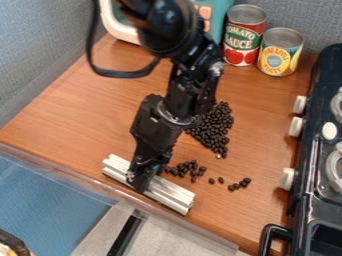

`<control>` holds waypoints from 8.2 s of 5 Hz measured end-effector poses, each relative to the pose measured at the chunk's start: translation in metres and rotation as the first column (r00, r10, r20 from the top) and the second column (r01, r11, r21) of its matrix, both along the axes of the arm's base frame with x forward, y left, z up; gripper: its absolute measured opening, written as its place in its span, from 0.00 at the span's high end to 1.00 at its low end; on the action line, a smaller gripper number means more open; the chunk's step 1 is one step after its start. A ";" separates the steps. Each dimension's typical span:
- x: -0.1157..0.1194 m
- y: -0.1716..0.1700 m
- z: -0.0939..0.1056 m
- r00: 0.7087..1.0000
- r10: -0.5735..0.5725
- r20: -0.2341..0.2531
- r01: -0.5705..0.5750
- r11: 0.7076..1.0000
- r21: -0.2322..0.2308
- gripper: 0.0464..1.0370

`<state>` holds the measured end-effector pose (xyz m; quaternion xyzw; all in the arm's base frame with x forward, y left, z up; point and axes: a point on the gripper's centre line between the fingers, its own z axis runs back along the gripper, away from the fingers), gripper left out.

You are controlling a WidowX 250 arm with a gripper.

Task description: Sweep into pile

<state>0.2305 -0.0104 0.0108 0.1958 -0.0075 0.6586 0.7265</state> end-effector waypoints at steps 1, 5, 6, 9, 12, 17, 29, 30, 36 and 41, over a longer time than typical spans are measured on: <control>0.003 -0.001 -0.004 1.000 0.001 -0.017 -0.001 1.000 0.008 0.68; 0.046 0.004 -0.001 0.995 0.097 0.026 -0.096 0.995 -0.017 0.68; 0.061 0.007 0.000 0.993 0.107 0.058 -0.106 0.994 -0.019 0.68; 0.087 0.009 0.005 0.975 0.166 0.145 -0.165 0.986 -0.021 0.68; 0.069 0.007 0.051 0.967 0.150 0.205 -0.137 0.988 -0.076 0.68; 0.036 -0.006 0.072 0.663 -0.742 0.099 0.748 0.656 -0.100 0.68; 0.041 -0.107 0.037 0.026 -0.859 0.512 0.973 -0.096 -0.211 0.68; 0.043 -0.107 0.031 0.035 -0.861 0.507 0.974 -0.085 -0.210 0.68; 0.072 -0.118 0.007 0.134 -0.852 0.505 0.980 0.039 -0.193 0.68; 0.106 -0.066 0.009 0.104 -0.931 0.350 0.984 0.044 -0.174 0.68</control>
